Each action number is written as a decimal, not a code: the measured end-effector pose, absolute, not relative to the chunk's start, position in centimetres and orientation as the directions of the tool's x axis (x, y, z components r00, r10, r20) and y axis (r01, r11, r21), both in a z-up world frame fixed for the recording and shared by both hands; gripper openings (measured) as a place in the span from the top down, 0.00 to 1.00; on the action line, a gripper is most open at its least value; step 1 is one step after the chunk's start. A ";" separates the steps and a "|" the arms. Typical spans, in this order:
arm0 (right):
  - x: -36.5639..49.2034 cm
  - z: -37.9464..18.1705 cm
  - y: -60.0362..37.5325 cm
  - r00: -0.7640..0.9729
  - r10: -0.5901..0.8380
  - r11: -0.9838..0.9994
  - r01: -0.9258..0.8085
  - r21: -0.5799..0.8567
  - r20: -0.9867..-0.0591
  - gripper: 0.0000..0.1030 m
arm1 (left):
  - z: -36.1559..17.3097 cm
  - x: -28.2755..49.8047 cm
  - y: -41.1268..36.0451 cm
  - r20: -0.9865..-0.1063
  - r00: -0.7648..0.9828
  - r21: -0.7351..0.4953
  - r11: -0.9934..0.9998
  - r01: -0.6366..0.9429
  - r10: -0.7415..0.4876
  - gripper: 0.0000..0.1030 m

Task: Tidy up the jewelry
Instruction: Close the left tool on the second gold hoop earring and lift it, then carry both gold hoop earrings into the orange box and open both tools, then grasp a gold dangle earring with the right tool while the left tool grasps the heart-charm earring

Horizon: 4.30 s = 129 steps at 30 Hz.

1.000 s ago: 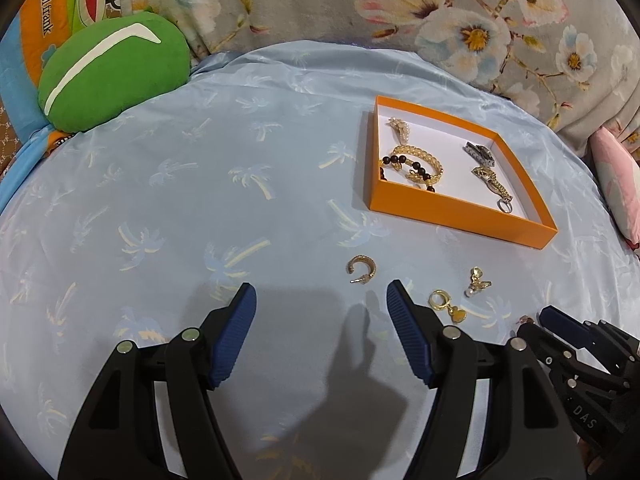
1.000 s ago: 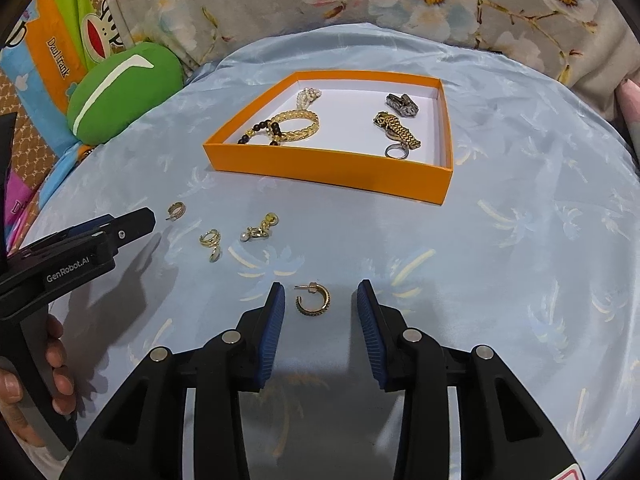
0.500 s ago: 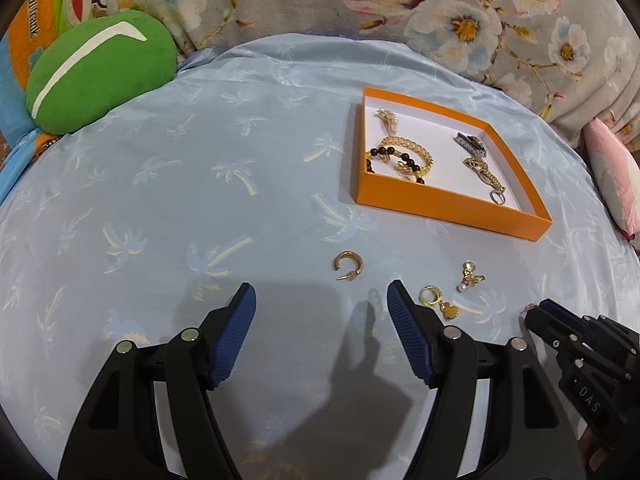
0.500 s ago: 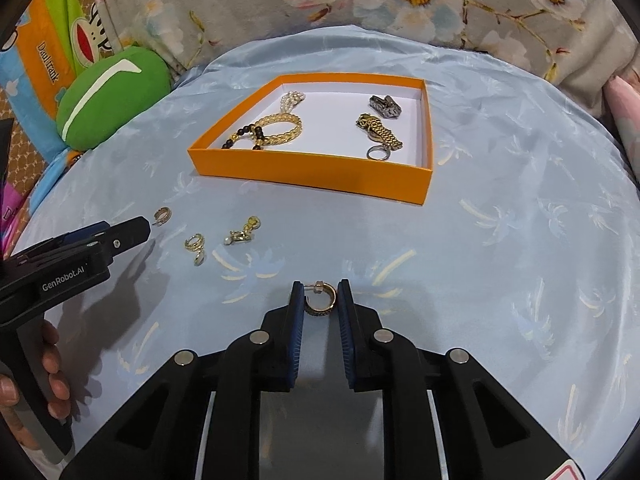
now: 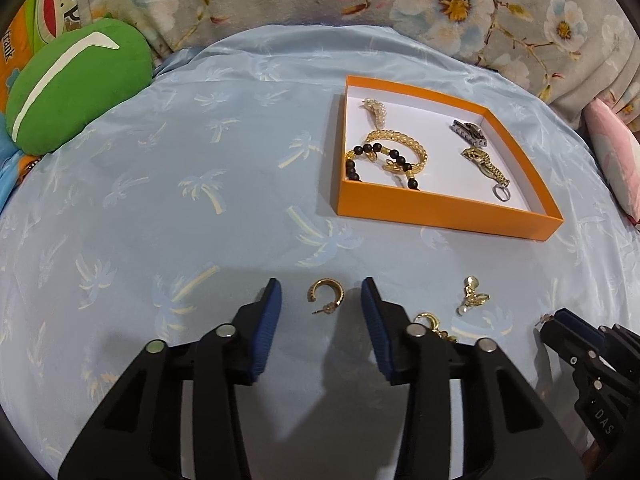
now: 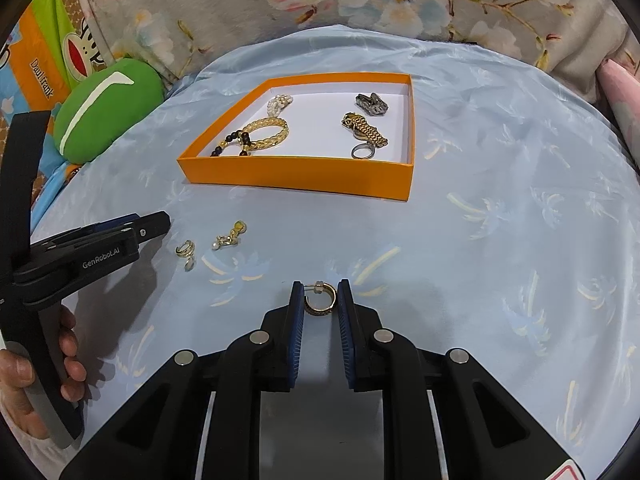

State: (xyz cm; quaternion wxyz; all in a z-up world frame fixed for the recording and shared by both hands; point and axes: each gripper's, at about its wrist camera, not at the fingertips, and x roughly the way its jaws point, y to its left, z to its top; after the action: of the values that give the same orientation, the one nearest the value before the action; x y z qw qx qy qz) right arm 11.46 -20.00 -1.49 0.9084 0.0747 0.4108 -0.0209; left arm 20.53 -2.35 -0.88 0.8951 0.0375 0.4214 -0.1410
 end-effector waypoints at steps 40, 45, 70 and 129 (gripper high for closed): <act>21.8 1.2 -24.1 0.752 -0.003 0.990 0.095 0.104 -0.659 0.85 | 2.5 27.6 -11.0 -0.707 0.607 -0.142 0.913 0.382 -0.363 0.85; 22.1 0.8 -24.0 0.747 -0.004 0.990 0.096 0.101 -0.665 0.85 | 2.2 28.0 -11.4 -0.712 0.600 -0.144 0.912 0.384 -0.364 0.85; 16.2 1.0 -22.0 0.752 0.088 0.987 0.021 0.157 -0.653 0.83 | 2.7 23.3 -5.0 -0.686 0.651 -0.167 0.941 0.295 -0.326 0.69; 13.1 0.2 -20.4 0.727 0.039 0.982 0.101 0.163 -0.686 0.96 | -0.7 17.4 -6.2 -0.764 0.569 -0.119 0.933 0.339 -0.304 0.86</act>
State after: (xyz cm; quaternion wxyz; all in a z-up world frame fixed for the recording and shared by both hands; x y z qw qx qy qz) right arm 13.09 -20.44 0.24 0.9244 0.0946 0.3693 -0.0166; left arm 17.40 -6.17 -0.70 0.8855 0.0204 0.4273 -0.1815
